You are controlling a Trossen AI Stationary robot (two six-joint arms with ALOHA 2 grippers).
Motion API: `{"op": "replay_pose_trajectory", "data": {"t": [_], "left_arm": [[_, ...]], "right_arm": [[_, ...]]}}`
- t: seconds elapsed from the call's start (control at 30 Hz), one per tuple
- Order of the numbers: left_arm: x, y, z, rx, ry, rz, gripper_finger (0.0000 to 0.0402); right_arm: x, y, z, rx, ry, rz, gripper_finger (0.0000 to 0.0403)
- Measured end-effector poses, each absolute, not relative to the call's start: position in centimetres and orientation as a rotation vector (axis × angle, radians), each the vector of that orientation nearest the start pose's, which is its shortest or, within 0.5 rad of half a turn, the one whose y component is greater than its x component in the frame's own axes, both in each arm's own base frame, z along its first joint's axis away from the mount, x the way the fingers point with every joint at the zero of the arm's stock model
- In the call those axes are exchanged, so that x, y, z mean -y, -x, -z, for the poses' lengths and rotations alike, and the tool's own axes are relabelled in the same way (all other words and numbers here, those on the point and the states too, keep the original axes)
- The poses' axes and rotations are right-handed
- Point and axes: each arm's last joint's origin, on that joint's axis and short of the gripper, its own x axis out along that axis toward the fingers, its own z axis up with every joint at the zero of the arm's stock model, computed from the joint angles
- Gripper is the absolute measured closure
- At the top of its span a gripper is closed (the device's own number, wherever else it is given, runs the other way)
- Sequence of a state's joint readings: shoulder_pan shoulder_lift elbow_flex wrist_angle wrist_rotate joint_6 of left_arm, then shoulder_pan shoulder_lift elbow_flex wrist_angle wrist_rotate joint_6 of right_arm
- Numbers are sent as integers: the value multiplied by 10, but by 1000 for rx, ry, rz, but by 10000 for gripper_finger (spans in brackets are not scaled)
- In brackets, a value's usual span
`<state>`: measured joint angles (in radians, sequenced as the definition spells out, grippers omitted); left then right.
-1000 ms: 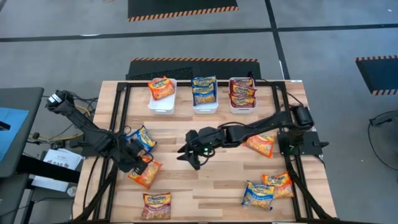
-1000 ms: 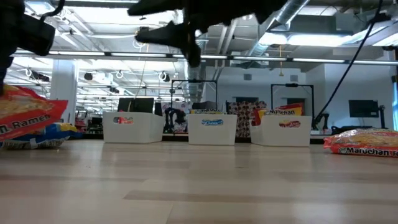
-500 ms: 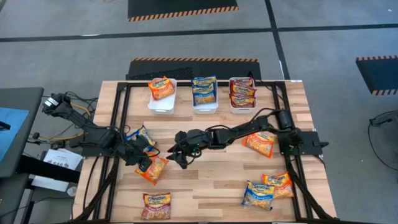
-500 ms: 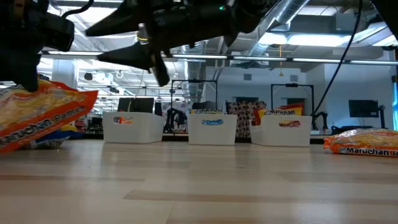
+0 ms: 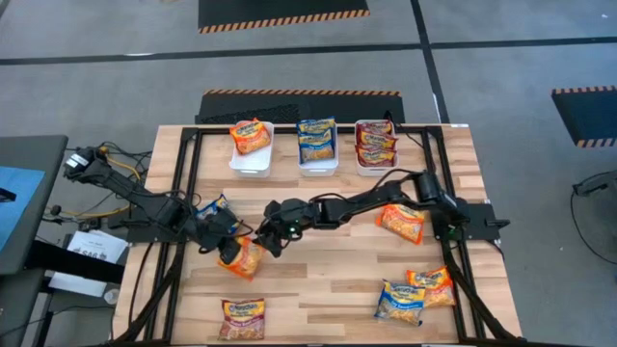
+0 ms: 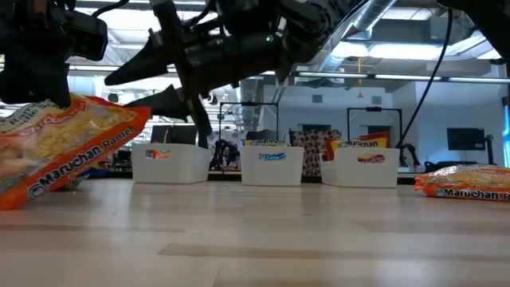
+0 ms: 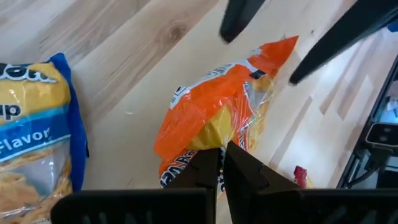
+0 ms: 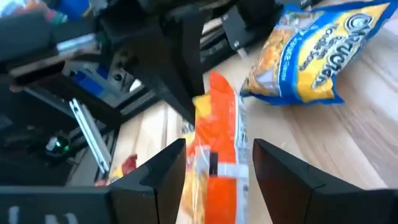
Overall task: Sort Maruchan noodles
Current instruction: Put the orange noodle pack into the left white bin
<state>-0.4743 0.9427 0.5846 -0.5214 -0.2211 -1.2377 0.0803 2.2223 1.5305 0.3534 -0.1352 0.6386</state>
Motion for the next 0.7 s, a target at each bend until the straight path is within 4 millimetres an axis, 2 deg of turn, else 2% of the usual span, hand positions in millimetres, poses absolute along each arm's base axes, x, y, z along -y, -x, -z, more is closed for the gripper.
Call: {"op": "replay_pose_trajectory", "data": {"t": [0.13,0.27,0.7], "left_arm": [[74,-160,-214,-834,862,-302,401],[74,-160,-214,-833,855,-299,401],[74,-162,-215,-793,842,-299,401]], "right_arm": [[-44,-497,-161,-419,-667,-111,192],[-45,-497,-166,-414,-663,-124,192],[-46,-495,-158,-480,-663,-114,192]]}}
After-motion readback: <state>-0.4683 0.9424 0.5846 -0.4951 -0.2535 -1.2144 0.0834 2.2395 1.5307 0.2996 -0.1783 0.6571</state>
